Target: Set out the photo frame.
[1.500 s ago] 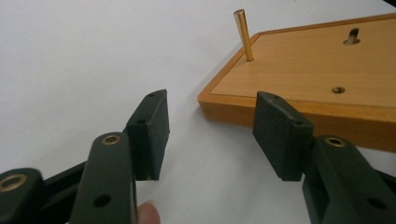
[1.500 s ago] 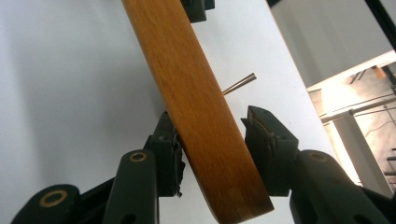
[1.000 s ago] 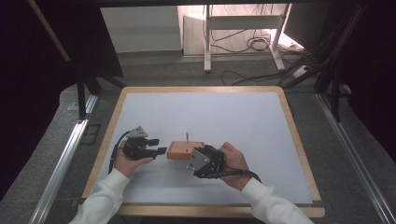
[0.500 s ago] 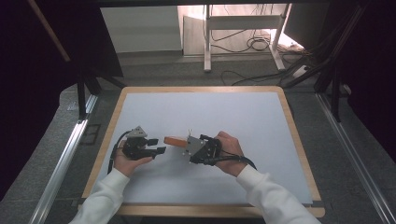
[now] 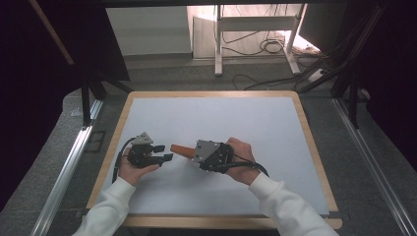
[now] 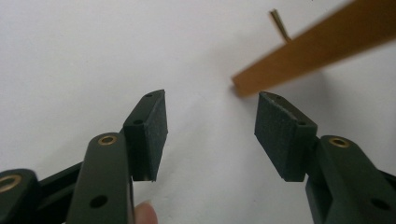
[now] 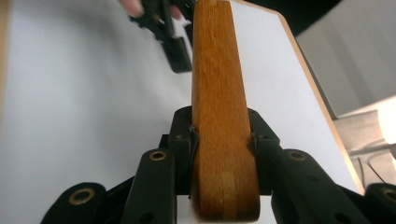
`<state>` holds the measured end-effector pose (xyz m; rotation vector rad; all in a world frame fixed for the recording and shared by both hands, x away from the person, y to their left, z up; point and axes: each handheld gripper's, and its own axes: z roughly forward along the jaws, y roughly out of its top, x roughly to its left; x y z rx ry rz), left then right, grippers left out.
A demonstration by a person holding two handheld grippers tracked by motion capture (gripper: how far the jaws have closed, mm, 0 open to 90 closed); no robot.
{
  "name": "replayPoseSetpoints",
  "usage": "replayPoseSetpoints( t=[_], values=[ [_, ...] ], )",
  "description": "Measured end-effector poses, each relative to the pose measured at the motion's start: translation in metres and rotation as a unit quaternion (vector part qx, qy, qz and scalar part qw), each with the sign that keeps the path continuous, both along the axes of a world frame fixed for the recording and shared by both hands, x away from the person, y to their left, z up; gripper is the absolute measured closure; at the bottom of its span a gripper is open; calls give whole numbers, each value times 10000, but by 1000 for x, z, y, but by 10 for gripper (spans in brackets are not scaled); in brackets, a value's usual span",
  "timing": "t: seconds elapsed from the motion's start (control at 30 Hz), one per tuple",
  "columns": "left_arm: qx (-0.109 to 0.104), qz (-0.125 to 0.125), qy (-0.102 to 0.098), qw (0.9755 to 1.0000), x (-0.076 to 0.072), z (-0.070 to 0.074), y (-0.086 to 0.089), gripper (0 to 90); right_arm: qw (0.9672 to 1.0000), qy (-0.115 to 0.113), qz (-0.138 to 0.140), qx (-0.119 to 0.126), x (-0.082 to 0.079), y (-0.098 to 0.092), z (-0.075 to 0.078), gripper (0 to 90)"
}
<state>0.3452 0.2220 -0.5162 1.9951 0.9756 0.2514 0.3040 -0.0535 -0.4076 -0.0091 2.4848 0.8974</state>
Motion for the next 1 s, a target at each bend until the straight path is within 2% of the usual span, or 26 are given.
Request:
replayPoseSetpoints(
  t=[0.13, 0.23, 0.33, 0.6, 0.67, 0.73, 0.93, 1.0],
  values=[
    [4, 6, 2, 10000, 0, 0, 0, 435, 9998, 108, 130, 127, -11, -6, 6, 695],
    [8, 11, -3, 10000, 0, 0, 0, 434, 9990, 322, 227, 225, -15, -13, 6, 694],
    [17, 12, -2, 10000, 0, 0, -1, 435, 9978, 542, 214, 330, -13, -21, 5, 693],
    [63, -61, 9, 10000, 1, -2, -4, 434, 9947, 811, -133, 621, 16, -39, 2, 682],
    [82, -66, 36, 9999, 0, -2, -4, 435, 9924, 973, -211, 722, 24, -42, 2, 676],
    [76, -74, 35, 9999, 0, -2, -5, 435, 9911, 1029, -287, 795, 30, -43, 1, 660],
    [109, -95, 32, 9999, 0, -2, -6, 434, 9906, 927, -527, 860, 43, -45, 0, 601],
    [118, -101, 35, 9999, 0, -3, -7, 434, 9892, 965, -608, 916, 48, -46, 0, 591]
  ],
)
